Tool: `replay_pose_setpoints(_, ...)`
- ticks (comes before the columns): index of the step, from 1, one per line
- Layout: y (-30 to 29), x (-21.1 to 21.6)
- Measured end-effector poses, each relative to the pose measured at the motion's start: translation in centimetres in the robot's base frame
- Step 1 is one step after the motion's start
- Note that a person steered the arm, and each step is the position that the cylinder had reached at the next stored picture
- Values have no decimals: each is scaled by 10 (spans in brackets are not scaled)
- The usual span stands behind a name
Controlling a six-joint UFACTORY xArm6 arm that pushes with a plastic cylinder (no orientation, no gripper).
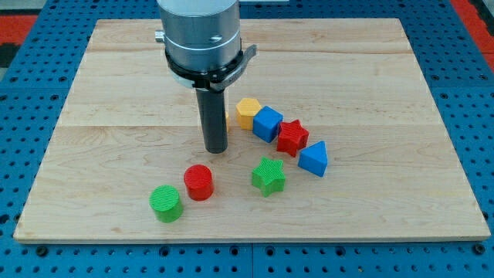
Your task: Move the arm towards the bottom left of the board
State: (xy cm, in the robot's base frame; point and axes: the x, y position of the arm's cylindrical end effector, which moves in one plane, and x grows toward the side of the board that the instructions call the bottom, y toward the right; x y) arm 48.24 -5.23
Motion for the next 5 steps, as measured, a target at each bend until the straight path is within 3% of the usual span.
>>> replay_pose_setpoints(1,-19,0)
replay_pose_setpoints(3,-119,15)
replay_pose_setpoints(4,-138,72)
replay_pose_setpoints(5,-122,135)
